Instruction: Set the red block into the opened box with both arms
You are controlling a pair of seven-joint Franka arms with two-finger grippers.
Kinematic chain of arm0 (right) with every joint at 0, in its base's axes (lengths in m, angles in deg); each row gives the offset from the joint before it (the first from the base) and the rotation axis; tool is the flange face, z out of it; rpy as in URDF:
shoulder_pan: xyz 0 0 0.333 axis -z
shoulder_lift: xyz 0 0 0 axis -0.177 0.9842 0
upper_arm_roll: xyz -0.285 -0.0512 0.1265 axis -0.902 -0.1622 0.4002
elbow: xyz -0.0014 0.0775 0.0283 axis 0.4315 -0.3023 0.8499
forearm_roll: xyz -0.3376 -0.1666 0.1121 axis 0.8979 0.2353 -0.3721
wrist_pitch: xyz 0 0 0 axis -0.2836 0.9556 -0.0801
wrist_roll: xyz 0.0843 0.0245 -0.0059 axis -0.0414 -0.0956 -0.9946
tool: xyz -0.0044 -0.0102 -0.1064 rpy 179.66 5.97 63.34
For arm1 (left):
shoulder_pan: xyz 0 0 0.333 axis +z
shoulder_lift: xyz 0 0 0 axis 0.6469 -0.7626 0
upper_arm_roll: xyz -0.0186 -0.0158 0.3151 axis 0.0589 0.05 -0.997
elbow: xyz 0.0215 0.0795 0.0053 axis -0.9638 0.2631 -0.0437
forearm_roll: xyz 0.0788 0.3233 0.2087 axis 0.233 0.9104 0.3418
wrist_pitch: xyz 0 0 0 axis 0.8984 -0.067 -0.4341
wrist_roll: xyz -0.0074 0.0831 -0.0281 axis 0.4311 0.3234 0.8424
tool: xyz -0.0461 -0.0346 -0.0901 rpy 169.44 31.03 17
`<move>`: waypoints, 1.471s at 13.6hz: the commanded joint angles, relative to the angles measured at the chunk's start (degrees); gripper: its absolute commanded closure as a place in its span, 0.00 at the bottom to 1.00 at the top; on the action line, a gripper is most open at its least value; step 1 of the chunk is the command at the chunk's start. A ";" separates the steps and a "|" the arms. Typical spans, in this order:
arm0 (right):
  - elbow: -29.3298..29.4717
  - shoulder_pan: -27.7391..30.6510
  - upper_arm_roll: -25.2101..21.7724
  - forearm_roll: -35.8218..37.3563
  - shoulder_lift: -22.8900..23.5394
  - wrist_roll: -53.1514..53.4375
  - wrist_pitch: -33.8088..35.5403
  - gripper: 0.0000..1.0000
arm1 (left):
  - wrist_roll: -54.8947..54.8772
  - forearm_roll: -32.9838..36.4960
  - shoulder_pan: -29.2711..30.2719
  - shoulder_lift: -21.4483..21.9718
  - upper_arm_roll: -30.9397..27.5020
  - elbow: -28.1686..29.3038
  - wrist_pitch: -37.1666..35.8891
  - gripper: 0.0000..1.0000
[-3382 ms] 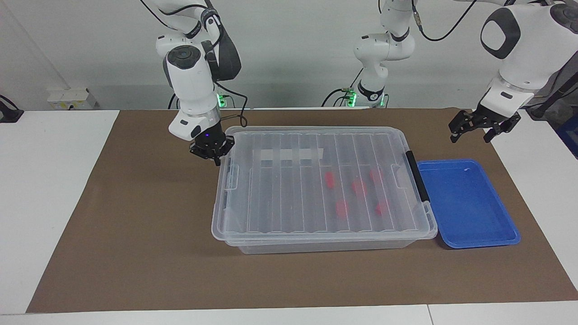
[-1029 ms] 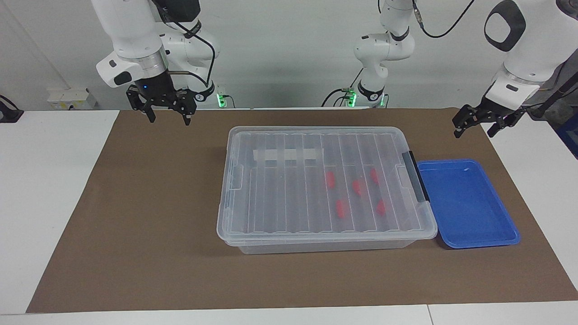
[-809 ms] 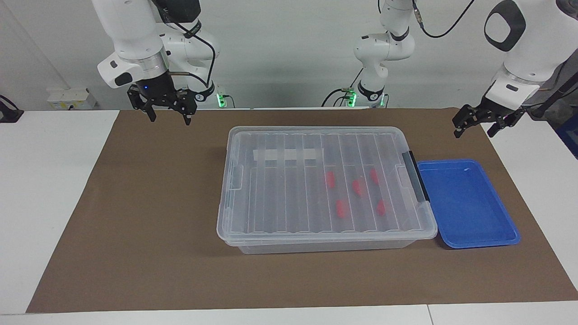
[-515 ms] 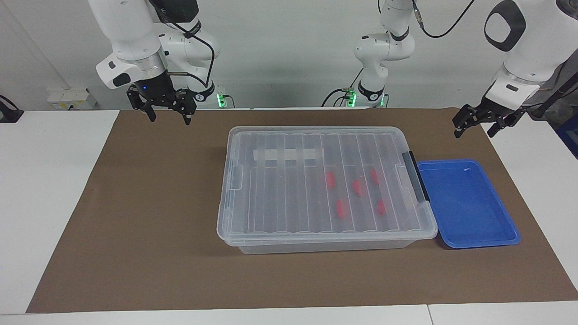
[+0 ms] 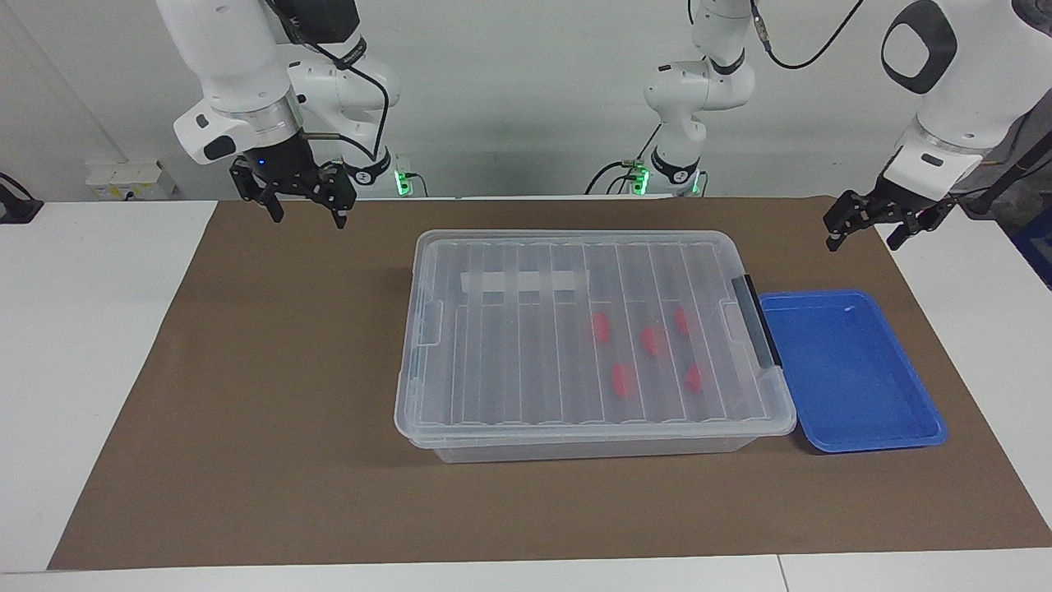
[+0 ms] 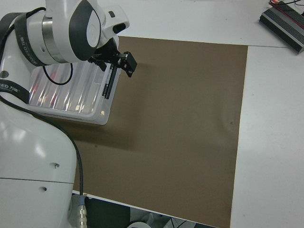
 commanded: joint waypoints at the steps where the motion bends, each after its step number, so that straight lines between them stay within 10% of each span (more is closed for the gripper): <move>1: -1.69 0.71 0.22 -0.24 -1.46 0.79 -0.61 0.00 | 0.36 -0.41 0.22 0.82 0.14 0.65 -0.41 0.00; 20: 0.42 -0.96 -3.20 -0.24 -0.84 -1.06 0.09 0.00 | 0.36 -0.41 0.22 0.82 0.06 0.65 -0.41 0.00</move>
